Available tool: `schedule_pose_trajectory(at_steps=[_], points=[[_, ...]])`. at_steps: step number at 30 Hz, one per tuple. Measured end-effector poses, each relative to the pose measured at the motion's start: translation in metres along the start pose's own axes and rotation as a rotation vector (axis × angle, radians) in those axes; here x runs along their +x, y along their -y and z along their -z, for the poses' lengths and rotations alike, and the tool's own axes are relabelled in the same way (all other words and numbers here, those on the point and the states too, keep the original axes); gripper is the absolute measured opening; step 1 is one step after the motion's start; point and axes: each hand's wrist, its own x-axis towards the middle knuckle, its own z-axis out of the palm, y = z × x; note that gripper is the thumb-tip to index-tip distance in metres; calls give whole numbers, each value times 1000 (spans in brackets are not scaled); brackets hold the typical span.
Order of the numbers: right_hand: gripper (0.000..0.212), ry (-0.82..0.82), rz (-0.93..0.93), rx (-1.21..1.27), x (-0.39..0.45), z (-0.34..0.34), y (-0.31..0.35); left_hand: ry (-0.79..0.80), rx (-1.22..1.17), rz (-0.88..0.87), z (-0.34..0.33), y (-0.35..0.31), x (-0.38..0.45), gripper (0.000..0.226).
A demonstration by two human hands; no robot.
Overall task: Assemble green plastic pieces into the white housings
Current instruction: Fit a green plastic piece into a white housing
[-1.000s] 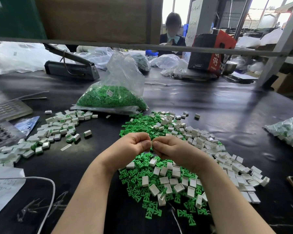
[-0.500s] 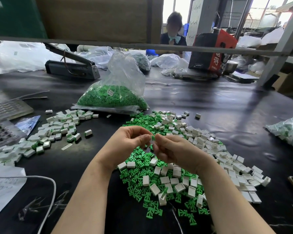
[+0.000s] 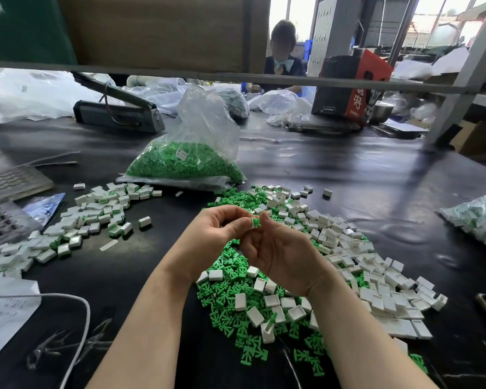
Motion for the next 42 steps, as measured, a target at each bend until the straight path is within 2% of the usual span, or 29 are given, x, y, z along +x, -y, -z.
schedule_pose_trajectory(at_steps=[10,18,29,42], points=[[38,-32,39,-26,0,-7,-1,9,53,-43,4,1,-1,9],[46,-56,27,-37,1,-9,0,-5,8,-40,0,0,1,18],[44,-57,39,-5,2,-11,-1,11,-32,-46,-2,-2,-1,17],[35,-110,81,39,4,-14,-4,27,38,-66,0,-1,0,13]])
